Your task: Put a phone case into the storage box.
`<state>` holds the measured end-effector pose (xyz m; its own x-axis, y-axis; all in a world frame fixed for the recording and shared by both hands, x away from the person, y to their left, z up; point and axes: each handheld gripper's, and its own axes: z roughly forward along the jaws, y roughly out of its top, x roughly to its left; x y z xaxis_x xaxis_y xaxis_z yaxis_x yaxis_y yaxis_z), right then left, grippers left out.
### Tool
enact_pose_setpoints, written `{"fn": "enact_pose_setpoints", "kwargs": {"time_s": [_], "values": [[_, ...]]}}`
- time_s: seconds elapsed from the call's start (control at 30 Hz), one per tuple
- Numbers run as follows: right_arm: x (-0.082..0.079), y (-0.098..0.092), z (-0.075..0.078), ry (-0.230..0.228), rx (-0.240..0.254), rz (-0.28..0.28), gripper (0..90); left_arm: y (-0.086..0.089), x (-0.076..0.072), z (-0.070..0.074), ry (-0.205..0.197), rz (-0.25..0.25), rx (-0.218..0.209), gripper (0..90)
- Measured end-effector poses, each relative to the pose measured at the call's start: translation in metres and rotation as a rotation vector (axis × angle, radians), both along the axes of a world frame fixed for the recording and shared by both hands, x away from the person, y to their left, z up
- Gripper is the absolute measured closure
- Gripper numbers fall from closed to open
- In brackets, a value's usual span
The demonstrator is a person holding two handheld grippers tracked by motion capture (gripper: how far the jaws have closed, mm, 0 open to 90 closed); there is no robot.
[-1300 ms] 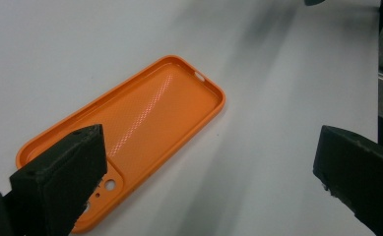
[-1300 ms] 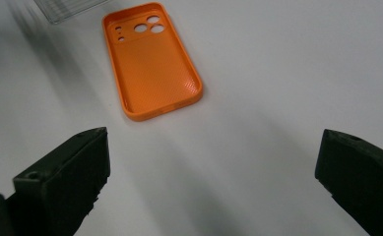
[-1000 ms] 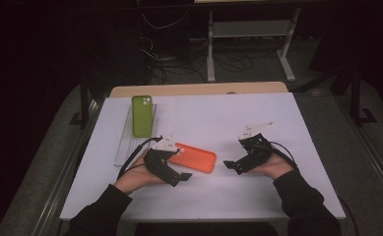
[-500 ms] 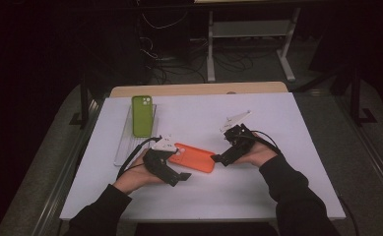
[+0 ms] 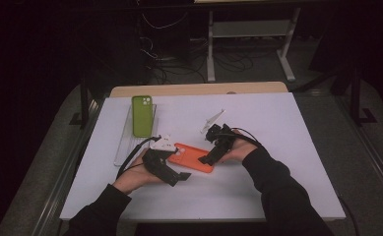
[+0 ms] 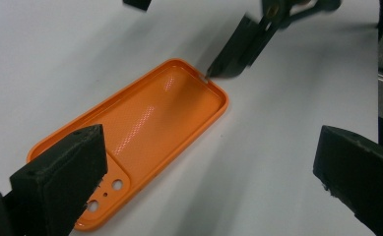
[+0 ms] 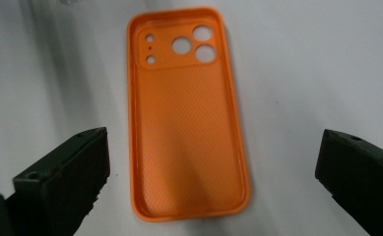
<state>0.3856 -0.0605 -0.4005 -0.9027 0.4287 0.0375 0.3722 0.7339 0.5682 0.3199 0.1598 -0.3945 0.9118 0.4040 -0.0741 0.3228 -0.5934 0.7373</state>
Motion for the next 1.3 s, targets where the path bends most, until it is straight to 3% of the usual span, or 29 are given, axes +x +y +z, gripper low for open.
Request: {"fn": "enact_pose_setpoints", "kwargs": {"time_s": [0.1, 0.13, 0.17, 0.2, 0.57, 0.87, 1.3], "values": [[0.001, 0.007, -0.008, 0.008, -0.04, 0.015, 0.0, 0.0, 0.0, 0.0, -0.001, -0.004, 0.007, 0.0], [0.002, 0.009, -0.011, 0.015, -0.052, 0.023, 0.0, -0.002, -0.002, -0.001, 0.009, 0.009, -0.024, 0.0], [0.002, 0.011, -0.013, 0.014, -0.063, 0.028, 0.0, 0.0, 0.0, 0.0, -0.002, -0.006, 0.0, 0.0], [0.002, 0.013, -0.015, 0.017, -0.075, 0.03, 0.0, -0.001, -0.001, 0.0, 0.004, 0.004, -0.019, 0.0], [0.004, 0.025, -0.033, 0.047, -0.171, 0.071, 0.0, 0.0, -0.001, 0.0, 0.005, 0.002, -0.015, 0.0], [0.001, 0.026, -0.036, 0.068, -0.206, 0.089, 2.5, -0.001, -0.001, 0.0, 0.01, 0.005, -0.018, 0.0], [-0.002, 0.026, -0.032, 0.043, -0.212, 0.11, 14.7, 0.0, 0.0, 0.0, 0.004, -0.005, -0.002, 0.0]]}}
